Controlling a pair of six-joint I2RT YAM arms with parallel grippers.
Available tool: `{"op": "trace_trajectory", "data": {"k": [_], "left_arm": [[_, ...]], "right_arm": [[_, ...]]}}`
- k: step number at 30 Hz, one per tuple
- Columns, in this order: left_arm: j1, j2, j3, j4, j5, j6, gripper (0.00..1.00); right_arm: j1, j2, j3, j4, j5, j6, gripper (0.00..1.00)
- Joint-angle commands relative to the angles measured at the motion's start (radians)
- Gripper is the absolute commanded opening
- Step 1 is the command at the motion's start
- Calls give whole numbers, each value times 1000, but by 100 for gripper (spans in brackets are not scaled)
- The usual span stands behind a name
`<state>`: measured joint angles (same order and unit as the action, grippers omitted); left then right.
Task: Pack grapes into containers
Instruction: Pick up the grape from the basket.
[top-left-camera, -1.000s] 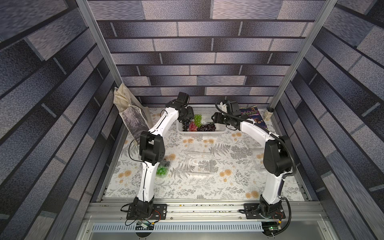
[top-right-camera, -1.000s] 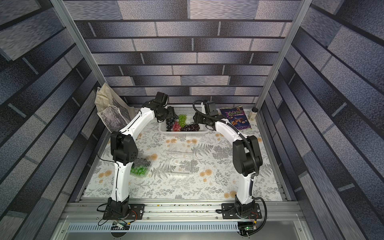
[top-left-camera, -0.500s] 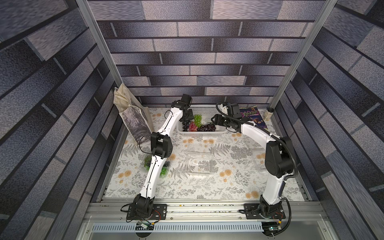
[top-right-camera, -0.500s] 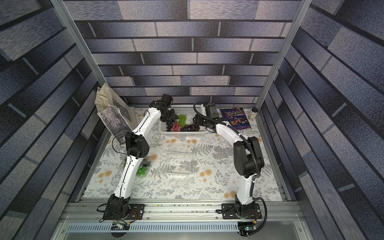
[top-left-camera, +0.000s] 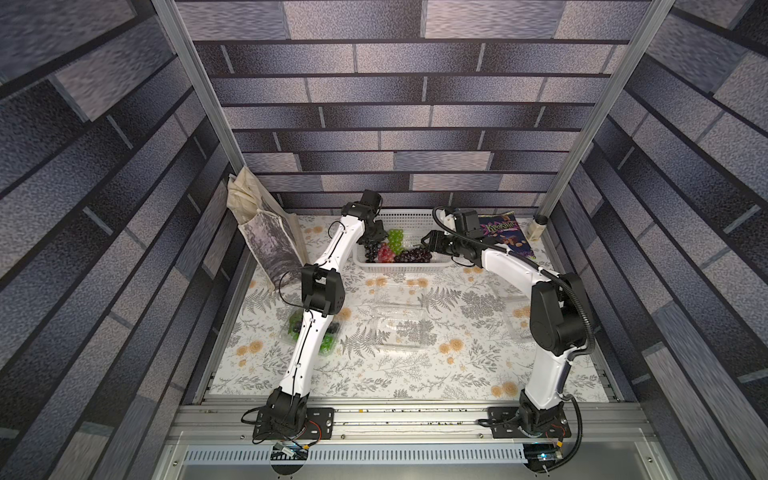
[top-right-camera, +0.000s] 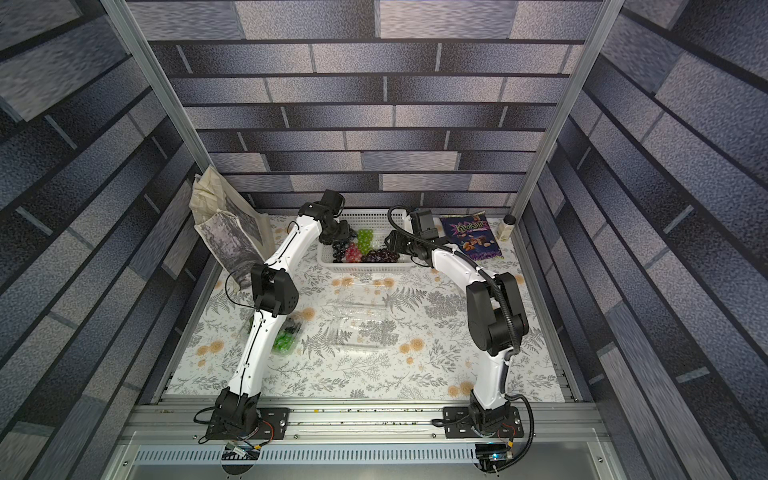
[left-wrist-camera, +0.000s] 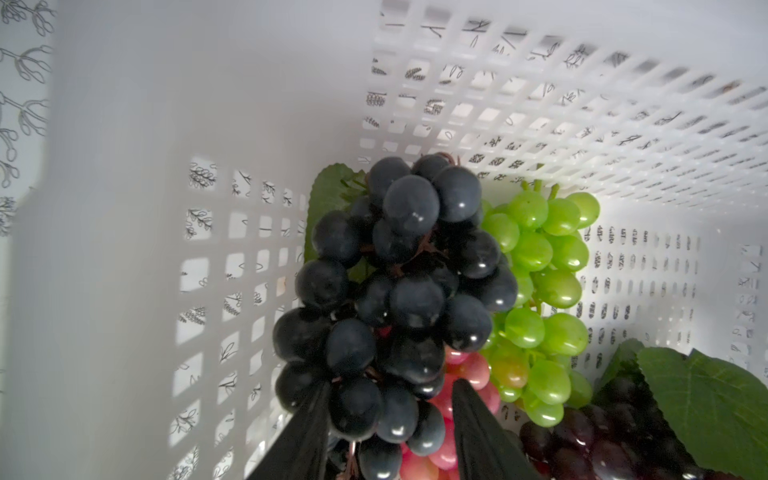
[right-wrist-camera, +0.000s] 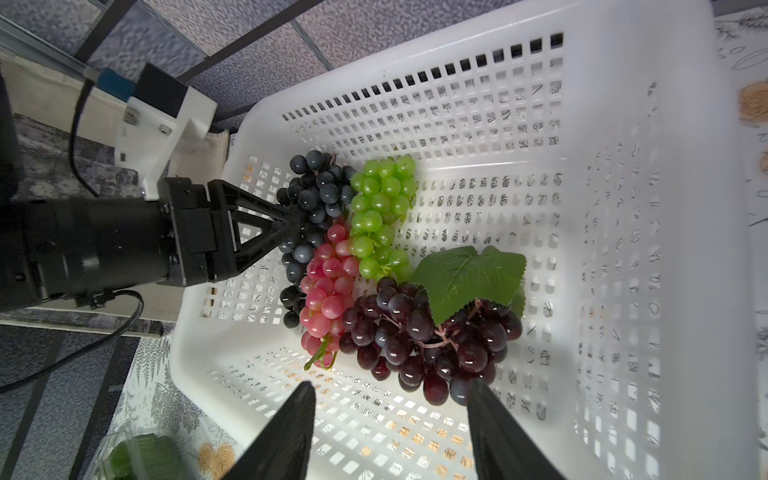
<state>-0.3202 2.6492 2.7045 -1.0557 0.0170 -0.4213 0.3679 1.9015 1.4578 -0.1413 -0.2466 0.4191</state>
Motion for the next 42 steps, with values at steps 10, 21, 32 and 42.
{"op": "trace_trajectory", "data": {"k": [10, 21, 32, 42], "left_arm": [[-7, 22, 29, -22, -40, 27, 28], [-8, 6, 29, -27, -48, 30, 0], [-46, -89, 31, -7, -72, 61, 0], [-89, -209, 31, -20, -119, 99, 0]], "right_arm": [[-11, 13, -2, 30, -42, 21, 59], [-12, 10, -11, 38, -58, 28, 57], [-15, -20, -24, 37, -62, 27, 55], [-15, -68, -49, 45, -62, 30, 55]]}}
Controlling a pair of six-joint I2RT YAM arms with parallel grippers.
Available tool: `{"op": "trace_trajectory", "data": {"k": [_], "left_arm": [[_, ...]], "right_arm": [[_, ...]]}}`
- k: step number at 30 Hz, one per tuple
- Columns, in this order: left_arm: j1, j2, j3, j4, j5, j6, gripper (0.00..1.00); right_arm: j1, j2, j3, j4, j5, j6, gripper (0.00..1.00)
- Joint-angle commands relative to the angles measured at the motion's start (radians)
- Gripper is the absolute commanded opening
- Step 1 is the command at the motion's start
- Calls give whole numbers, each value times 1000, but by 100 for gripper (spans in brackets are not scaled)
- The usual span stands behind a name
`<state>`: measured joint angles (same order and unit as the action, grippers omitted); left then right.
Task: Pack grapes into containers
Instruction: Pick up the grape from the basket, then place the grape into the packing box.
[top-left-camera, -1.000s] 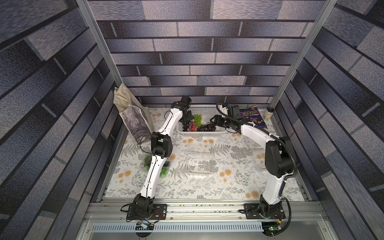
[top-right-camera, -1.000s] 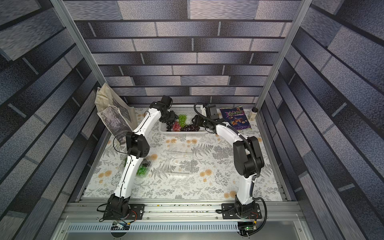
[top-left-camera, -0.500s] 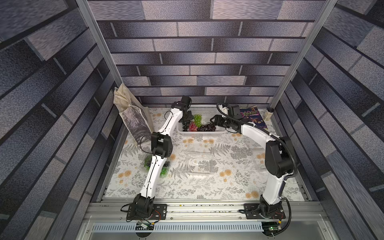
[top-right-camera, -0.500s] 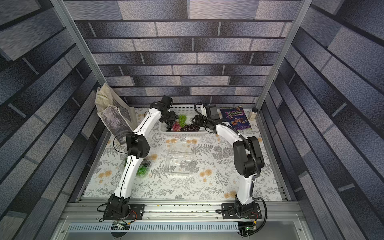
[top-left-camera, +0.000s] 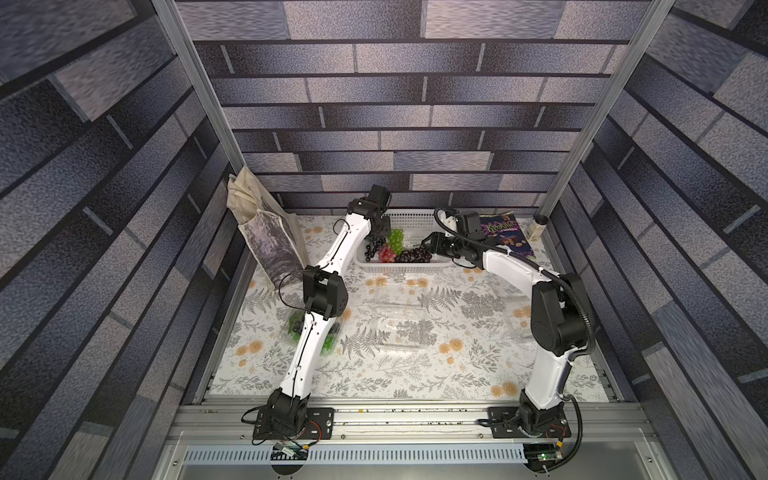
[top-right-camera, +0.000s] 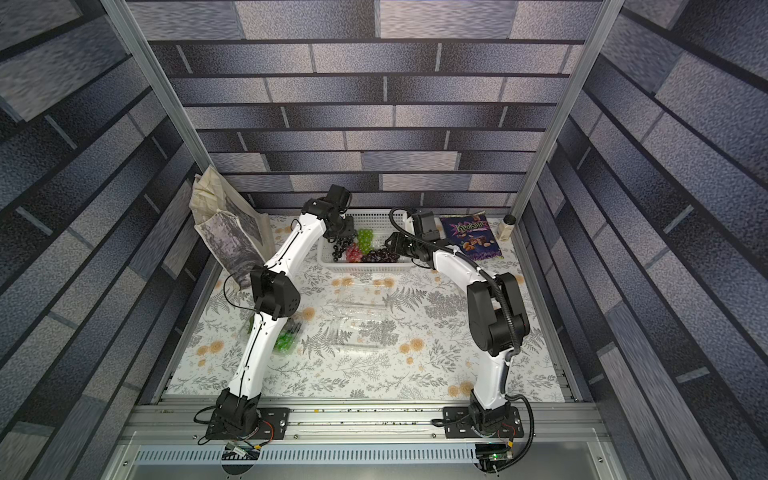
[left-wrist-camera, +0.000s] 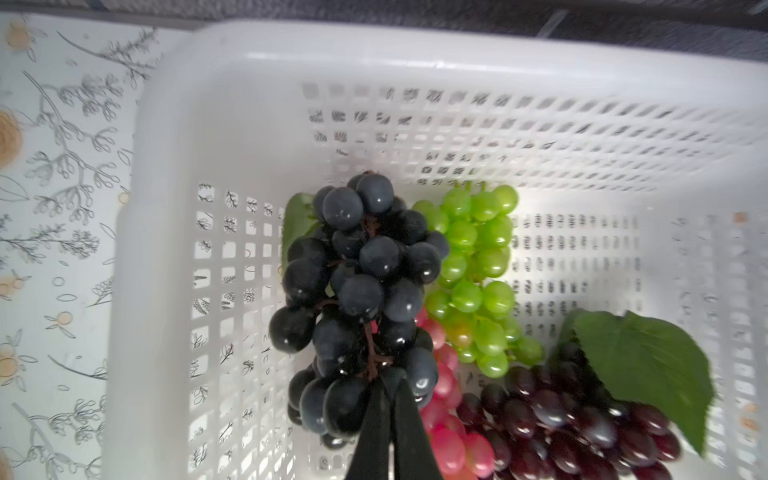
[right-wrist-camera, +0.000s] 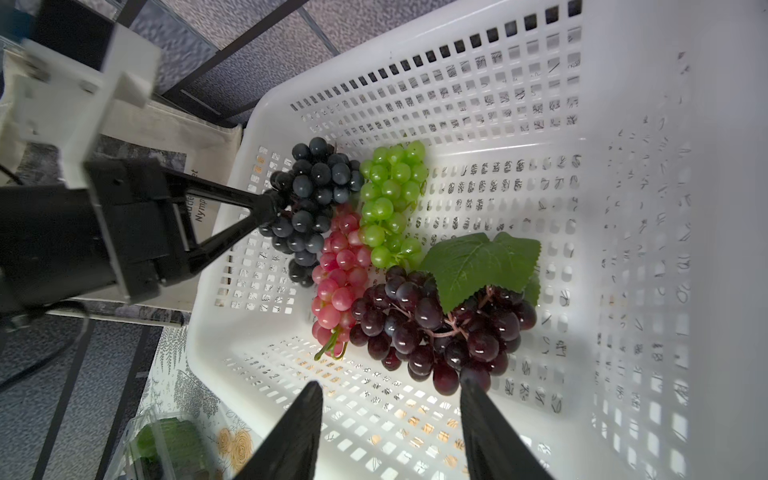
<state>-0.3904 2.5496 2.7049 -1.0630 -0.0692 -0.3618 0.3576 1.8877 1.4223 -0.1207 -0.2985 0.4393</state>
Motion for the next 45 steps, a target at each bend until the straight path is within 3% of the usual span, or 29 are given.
{"op": "trace_trajectory", "data": {"k": [1, 18, 35, 38, 41, 45], "left_arm": [[-23, -120, 30, -11, -38, 43, 0], [-103, -287, 30, -67, -79, 104, 0], [-314, -406, 16, -201, -210, 118, 0], [-349, -442, -43, -194, -238, 104, 0], [-364, -515, -187, -133, -234, 78, 0], [-349, -698, -512, 61, -200, 36, 0]], "right_arm": [[-5, -60, -17, 26, -10, 10, 55], [-6, -161, -75, 23, -4, 7, 54], [-5, -364, -214, 12, 14, 14, 54], [-5, -416, -245, -4, 28, 7, 54], [-6, -464, -274, -14, 37, 6, 54], [-5, -515, -308, -21, 44, 8, 54]]}}
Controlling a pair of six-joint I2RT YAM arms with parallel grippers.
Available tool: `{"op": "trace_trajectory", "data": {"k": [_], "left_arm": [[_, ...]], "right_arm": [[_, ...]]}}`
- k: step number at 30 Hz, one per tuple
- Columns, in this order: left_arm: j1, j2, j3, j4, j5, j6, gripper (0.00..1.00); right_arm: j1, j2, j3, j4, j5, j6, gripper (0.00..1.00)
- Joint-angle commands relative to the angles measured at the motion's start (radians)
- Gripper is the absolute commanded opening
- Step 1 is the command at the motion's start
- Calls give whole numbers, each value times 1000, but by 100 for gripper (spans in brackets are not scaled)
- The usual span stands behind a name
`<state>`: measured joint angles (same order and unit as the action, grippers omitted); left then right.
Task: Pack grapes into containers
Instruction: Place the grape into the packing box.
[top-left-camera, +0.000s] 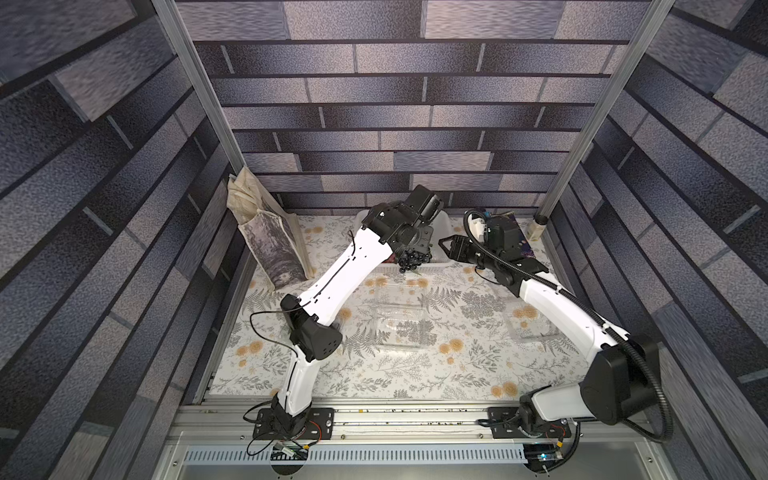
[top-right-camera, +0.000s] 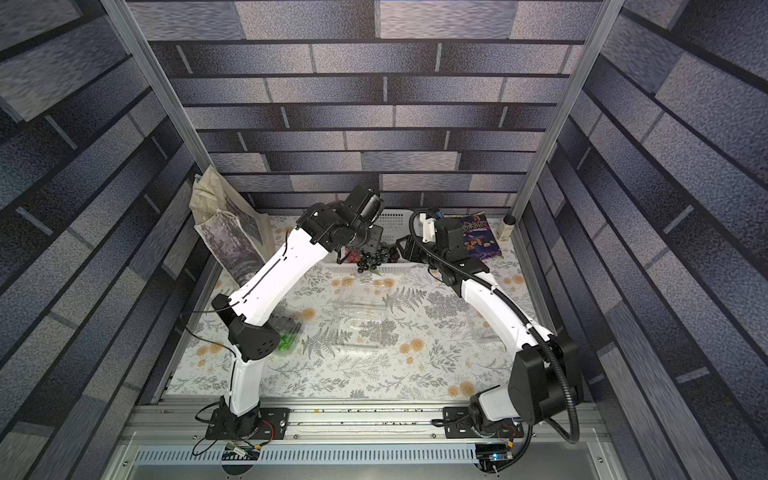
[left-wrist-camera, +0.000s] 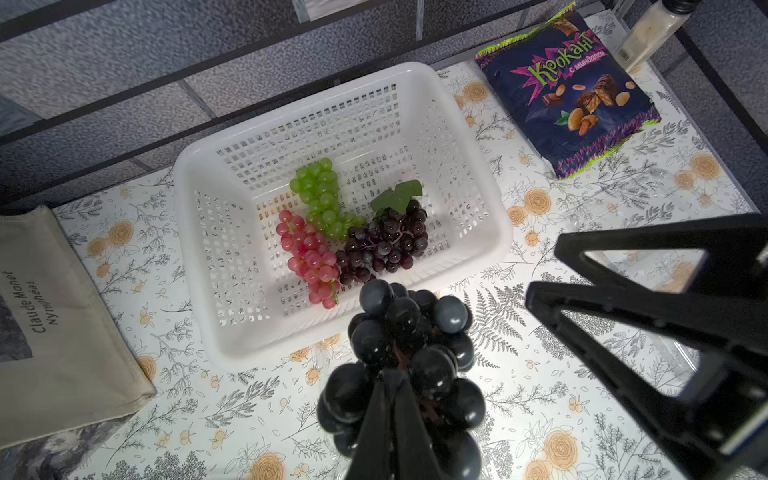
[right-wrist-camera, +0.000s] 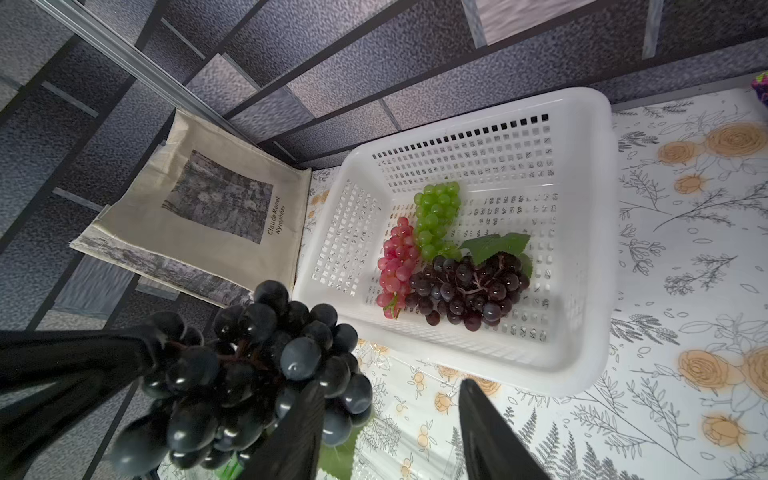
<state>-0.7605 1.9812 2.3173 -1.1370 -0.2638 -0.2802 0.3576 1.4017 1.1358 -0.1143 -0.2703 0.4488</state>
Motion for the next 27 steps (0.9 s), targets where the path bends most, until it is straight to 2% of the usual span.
{"op": "trace_trajectory", "data": {"k": [1, 3, 6, 15, 27], "left_arm": [[29, -181, -213, 189, 13, -59, 0], [48, -274, -351, 267, 50, -83, 0], [51, -360, -469, 290, 82, -96, 0], [25, -540, -745, 386, 126, -135, 0], [-26, -691, -1048, 569, 245, -148, 0]], "right_arm": [[-5, -39, -27, -29, 15, -1, 54], [-5, -54, -35, -34, 11, 1, 54], [-5, -66, -39, -41, 8, 2, 54], [-5, -95, -61, -30, 0, 24, 54], [-2, -146, -190, 25, -42, 51, 53]]}}
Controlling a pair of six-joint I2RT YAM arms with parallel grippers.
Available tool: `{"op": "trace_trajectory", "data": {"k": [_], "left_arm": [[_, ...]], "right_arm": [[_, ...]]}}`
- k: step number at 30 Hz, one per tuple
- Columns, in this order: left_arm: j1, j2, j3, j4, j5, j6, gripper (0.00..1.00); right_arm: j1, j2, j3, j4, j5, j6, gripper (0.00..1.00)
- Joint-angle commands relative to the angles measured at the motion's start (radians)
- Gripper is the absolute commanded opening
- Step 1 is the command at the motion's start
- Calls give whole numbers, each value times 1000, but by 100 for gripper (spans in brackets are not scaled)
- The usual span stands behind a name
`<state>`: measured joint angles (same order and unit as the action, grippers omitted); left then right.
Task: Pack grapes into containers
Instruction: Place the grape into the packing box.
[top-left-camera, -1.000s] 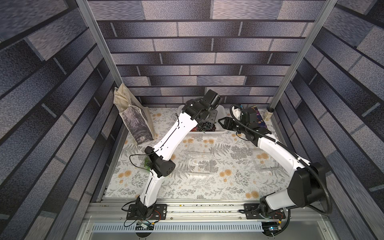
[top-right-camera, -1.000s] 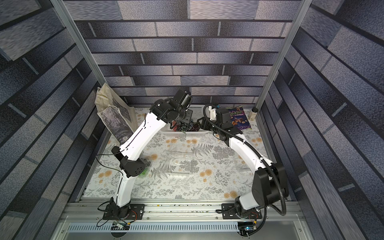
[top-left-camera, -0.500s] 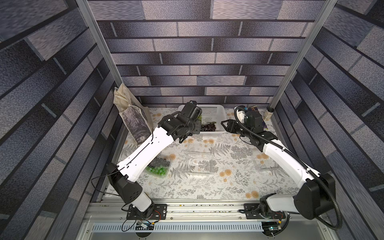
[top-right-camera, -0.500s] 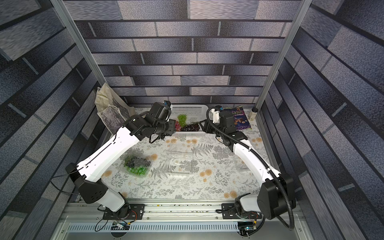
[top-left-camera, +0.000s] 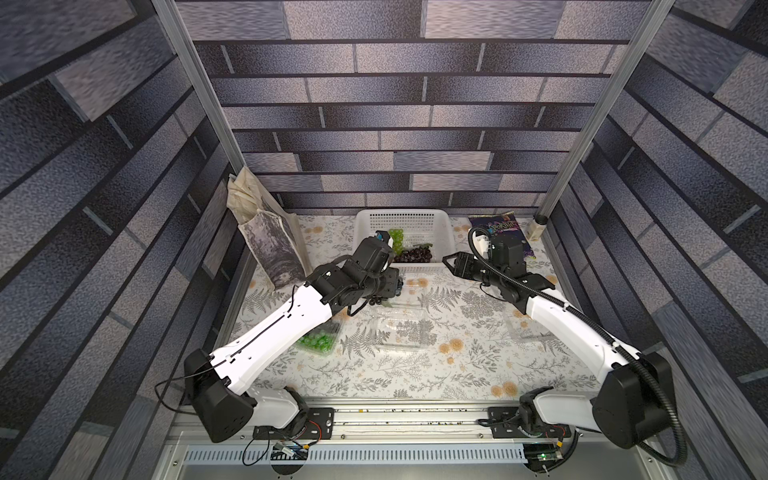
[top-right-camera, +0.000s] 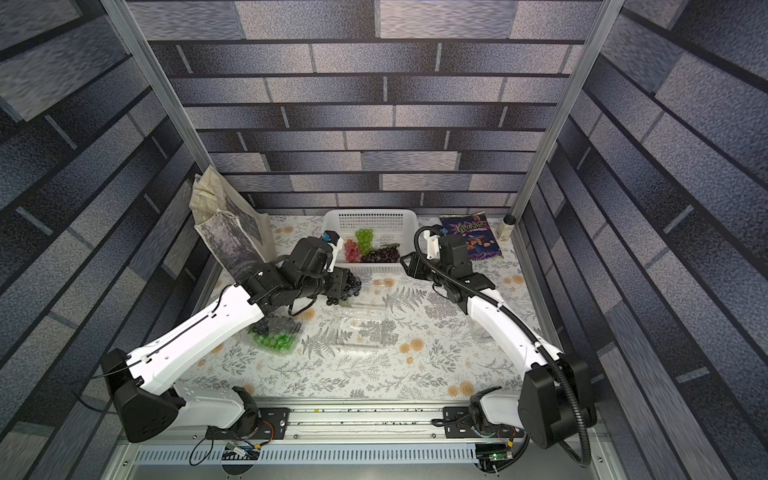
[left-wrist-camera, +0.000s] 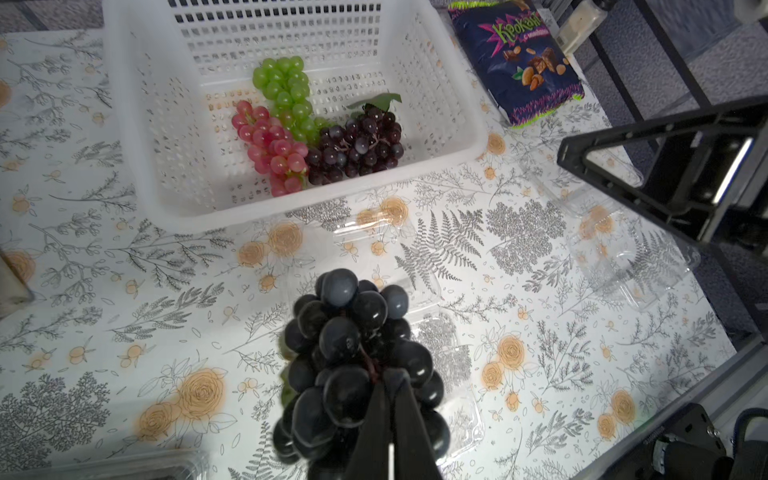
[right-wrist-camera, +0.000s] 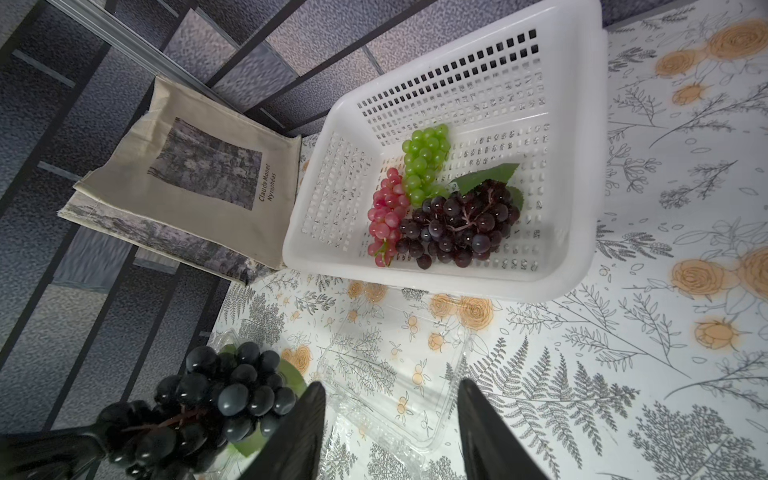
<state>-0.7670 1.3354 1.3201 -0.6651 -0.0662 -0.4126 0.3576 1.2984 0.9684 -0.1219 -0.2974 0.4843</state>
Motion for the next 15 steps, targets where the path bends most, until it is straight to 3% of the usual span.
{"op": "trace_trajectory", "data": {"k": [1, 15], "left_arm": [[-22, -53, -71, 109, 53, -19, 0], [-54, -125, -240, 217, 122, -45, 0]], "right_arm": [[-2, -47, -28, 37, -13, 18, 53], [12, -76, -87, 76, -26, 51, 52]]}}
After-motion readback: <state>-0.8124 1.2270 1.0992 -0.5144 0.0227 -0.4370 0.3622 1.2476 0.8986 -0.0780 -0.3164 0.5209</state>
